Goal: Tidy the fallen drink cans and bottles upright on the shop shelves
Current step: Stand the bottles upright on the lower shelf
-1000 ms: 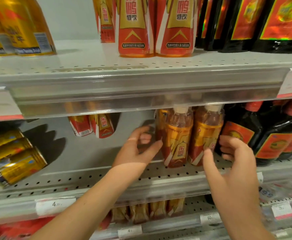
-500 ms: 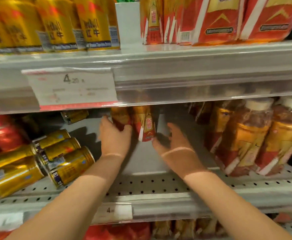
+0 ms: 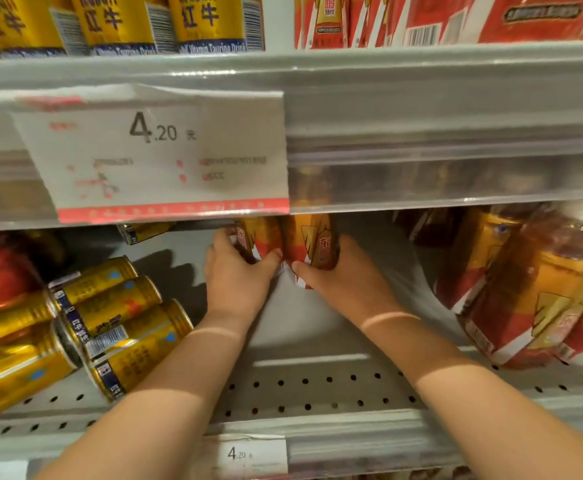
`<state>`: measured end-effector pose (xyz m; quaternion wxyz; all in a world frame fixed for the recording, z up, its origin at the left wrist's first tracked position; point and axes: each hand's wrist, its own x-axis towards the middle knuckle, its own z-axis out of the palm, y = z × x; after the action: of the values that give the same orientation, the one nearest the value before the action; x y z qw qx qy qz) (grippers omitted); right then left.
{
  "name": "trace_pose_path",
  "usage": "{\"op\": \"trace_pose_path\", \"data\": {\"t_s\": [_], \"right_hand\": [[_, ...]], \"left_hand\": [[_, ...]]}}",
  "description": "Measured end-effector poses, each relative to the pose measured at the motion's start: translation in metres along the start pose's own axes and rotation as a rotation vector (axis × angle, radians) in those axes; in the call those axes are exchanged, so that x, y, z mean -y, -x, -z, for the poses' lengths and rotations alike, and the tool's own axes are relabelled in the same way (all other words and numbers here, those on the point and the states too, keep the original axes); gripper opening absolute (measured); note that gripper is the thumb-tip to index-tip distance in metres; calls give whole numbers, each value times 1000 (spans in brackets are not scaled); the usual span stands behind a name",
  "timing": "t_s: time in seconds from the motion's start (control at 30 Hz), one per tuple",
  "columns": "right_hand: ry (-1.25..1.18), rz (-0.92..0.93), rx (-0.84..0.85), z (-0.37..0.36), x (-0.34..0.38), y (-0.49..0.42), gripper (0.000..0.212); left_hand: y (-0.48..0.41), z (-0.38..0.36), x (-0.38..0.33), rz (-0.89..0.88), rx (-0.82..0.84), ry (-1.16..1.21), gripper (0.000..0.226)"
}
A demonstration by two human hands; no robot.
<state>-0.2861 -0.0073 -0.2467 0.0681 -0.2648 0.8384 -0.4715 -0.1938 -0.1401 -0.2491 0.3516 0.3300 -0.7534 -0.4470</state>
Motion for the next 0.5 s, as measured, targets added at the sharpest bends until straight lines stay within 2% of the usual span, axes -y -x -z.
{"op": "trace_pose_path", "data": {"t_s": [0.07,0.17,0.37,0.5], "right_hand": [[60,-22,-28,11,-1,14,54],[82,-8,-73,33,-11,50,47],[143,-61,-60,72,-27,109,46],[227,-39,-146,88,-36,135,73]], "left_hand": [[8,-1,-6,-40,23,-100,59],[25,-3,-17,-62,150,-201,67],[49,-1,-34,-59,473,-67,61],[54,-16,-39,-132,517,-89,70]]}}
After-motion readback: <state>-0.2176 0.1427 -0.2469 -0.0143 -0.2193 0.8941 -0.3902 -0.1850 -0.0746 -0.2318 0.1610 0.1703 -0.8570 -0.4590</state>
